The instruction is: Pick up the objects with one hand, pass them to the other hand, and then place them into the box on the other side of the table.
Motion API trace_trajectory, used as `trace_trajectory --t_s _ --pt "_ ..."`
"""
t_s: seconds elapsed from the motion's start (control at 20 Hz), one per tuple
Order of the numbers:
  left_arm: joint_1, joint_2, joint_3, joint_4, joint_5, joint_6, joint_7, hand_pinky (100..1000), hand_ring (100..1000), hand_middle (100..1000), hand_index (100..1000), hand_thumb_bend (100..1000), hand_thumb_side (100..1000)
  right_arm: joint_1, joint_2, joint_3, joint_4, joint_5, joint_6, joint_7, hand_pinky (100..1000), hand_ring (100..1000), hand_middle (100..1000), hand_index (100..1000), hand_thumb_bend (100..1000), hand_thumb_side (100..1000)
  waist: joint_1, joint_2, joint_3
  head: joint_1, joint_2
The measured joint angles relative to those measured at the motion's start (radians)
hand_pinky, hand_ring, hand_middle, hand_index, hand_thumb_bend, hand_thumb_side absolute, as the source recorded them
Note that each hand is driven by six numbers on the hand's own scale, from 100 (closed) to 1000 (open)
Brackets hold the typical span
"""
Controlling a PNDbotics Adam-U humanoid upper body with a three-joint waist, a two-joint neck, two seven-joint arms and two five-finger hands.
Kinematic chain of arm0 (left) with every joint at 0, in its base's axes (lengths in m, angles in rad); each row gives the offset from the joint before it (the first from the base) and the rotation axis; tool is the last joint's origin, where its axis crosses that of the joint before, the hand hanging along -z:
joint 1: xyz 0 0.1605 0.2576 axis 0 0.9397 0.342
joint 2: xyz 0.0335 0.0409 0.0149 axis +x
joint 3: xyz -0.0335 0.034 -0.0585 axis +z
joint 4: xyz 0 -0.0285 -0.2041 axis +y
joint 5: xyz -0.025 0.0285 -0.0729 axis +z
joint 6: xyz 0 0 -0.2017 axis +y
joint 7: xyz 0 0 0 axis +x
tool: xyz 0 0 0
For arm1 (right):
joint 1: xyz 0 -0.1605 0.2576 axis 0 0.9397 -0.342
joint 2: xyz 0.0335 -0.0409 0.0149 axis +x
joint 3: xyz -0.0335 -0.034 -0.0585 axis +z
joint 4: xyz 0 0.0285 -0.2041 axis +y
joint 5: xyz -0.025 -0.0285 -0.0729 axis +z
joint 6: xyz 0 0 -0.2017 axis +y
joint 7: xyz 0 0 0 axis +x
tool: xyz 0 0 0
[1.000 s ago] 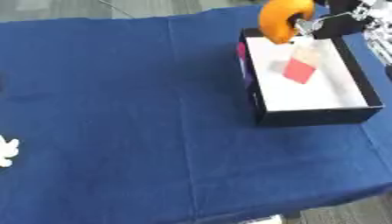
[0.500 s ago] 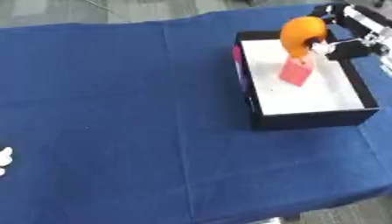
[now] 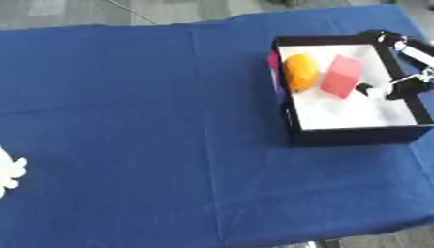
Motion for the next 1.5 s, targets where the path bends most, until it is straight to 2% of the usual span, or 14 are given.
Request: trace_trajectory --t_s 0.05,0.15,0.2,0.35,0.45,0.5,0.6,0.65,0.85,1.05,1.25,1.5 --pt "-0.009 0.005 0.002 0.018 -0.010 -0.010 -0.010 921 876 777 898 556 498 0.001 0.000 -0.007 0.000 0.001 -0.002 0.000 1000 1000 1000 1000 297 100 0.000 0.000 0.000 0.009 0.000" --pt "-0.024 0.012 0.003 0.048 -0.026 -0.035 -0.030 923 884 781 897 602 508 0.003 0.000 -0.023 -0.005 -0.022 -0.001 -0.001 1000 1000 1000 1000 130 111 0.000 0.000 0.000 0.035 0.000" --pt "-0.031 0.013 0.003 0.060 -0.035 -0.048 -0.043 924 889 786 896 621 506 0.003 0.001 -0.032 -0.012 -0.050 0.005 -0.003 1000 1000 1000 1000 100 165 0.000 0.000 0.000 0.052 0.000" --pt "-0.056 0.018 0.000 0.086 -0.064 -0.091 -0.087 930 899 794 896 651 501 0.002 0.005 -0.054 -0.058 -0.184 0.038 -0.006 1000 1000 1000 1000 100 320 0.001 0.000 0.000 0.115 0.001" --pt "-0.069 0.020 -0.008 0.102 -0.082 -0.116 -0.121 932 904 799 890 669 502 0.001 0.008 -0.065 -0.098 -0.283 0.067 -0.006 1000 1000 1000 1000 100 375 0.001 0.000 0.001 0.154 0.001" --pt "-0.075 0.020 -0.013 0.111 -0.090 -0.127 -0.139 930 906 800 883 680 504 -0.001 0.011 -0.068 -0.118 -0.327 0.081 -0.005 1000 1000 1000 1000 100 380 0.000 0.000 0.001 0.170 0.001" --pt "-0.086 0.021 -0.022 0.128 -0.109 -0.144 -0.168 926 910 805 880 703 513 -0.002 0.013 -0.076 -0.155 -0.403 0.106 -0.006 1000 1000 1000 1000 100 311 0.000 0.000 0.005 0.200 0.001" --pt "-0.091 0.021 -0.026 0.137 -0.123 -0.151 -0.179 925 912 807 890 714 508 -0.003 0.015 -0.080 -0.173 -0.435 0.117 -0.010 1000 1000 1000 1000 100 311 0.000 0.000 0.007 0.214 0.001" --pt "-0.117 0.021 -0.055 0.178 -0.196 -0.187 -0.206 923 922 811 905 806 436 -0.010 0.023 -0.094 -0.236 -0.536 0.162 -0.043 1000 1000 1000 1000 100 305 0.000 0.000 0.009 0.259 0.001" --pt "-0.144 0.019 -0.098 0.207 -0.265 -0.264 -0.185 922 919 795 897 817 354 -0.010 0.027 -0.097 -0.275 -0.584 0.198 -0.075 1000 1000 1000 1000 100 308 -0.001 0.000 0.009 0.275 0.002" --pt "-0.205 -0.016 -0.143 0.266 -0.304 -0.340 -0.111 912 906 776 885 810 308 -0.010 0.031 -0.097 -0.288 -0.603 0.220 -0.096 1000 1000 1000 1000 100 311 -0.002 -0.001 0.011 0.277 0.003" --pt "-0.272 -0.080 -0.176 0.357 -0.353 -0.406 -0.045 913 901 768 870 797 331 -0.011 0.031 -0.097 -0.291 -0.610 0.235 -0.103 1000 1000 1000 1000 100 313 -0.003 -0.001 0.009 0.267 0.006"
